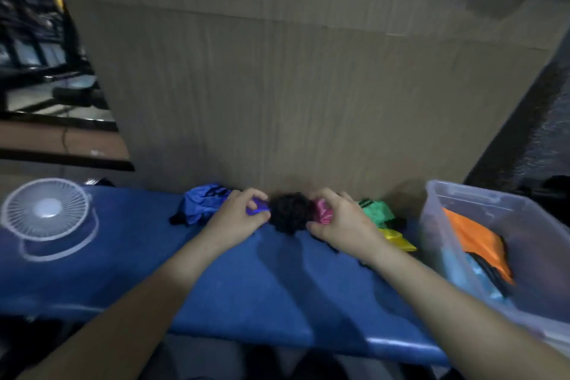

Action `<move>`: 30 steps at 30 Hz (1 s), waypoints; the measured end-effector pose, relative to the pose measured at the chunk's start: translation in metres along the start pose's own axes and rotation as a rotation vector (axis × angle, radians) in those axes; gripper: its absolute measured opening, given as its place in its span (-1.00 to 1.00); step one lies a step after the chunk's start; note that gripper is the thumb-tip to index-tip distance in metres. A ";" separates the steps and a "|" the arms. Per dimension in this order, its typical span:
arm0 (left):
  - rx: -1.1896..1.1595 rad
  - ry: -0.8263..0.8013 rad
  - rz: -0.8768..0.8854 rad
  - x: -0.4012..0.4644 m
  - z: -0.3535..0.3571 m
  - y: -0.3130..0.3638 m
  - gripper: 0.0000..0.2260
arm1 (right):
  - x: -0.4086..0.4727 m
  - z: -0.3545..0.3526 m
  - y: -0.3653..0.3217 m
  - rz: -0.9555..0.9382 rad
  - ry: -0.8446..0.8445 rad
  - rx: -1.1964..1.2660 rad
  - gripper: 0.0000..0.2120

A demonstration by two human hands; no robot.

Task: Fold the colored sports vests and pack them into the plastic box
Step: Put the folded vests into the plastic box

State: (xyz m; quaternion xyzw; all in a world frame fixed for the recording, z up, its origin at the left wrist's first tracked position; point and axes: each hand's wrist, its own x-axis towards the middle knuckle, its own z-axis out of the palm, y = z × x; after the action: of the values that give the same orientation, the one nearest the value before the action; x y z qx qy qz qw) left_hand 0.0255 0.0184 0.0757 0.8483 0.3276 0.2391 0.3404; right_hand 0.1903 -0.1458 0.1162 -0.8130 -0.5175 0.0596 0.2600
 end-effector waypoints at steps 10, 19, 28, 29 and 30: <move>-0.051 0.209 -0.297 0.007 -0.077 -0.156 -0.75 | 0.093 0.136 -0.074 -0.064 -0.187 0.134 -0.52; -0.167 0.149 -0.363 0.073 -0.076 -0.218 -0.68 | 0.175 0.202 -0.102 -0.137 -0.036 -0.148 -0.40; -0.179 0.019 -0.304 0.120 -0.055 -0.220 -0.62 | 0.196 0.217 -0.093 -0.240 0.104 -0.419 -0.29; -0.155 0.002 -0.313 0.121 -0.054 -0.220 -0.58 | 0.197 0.218 -0.093 -0.237 0.069 -0.461 -0.24; -0.131 -0.016 -0.321 0.121 -0.054 -0.221 -0.55 | 0.198 0.220 -0.092 -0.234 0.022 -0.506 -0.19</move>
State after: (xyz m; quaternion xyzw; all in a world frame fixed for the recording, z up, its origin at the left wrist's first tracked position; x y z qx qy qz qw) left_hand -0.0139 0.2507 -0.0294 0.7632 0.4397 0.1957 0.4312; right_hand 0.1258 0.1368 0.0066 -0.7873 -0.6036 -0.1109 0.0595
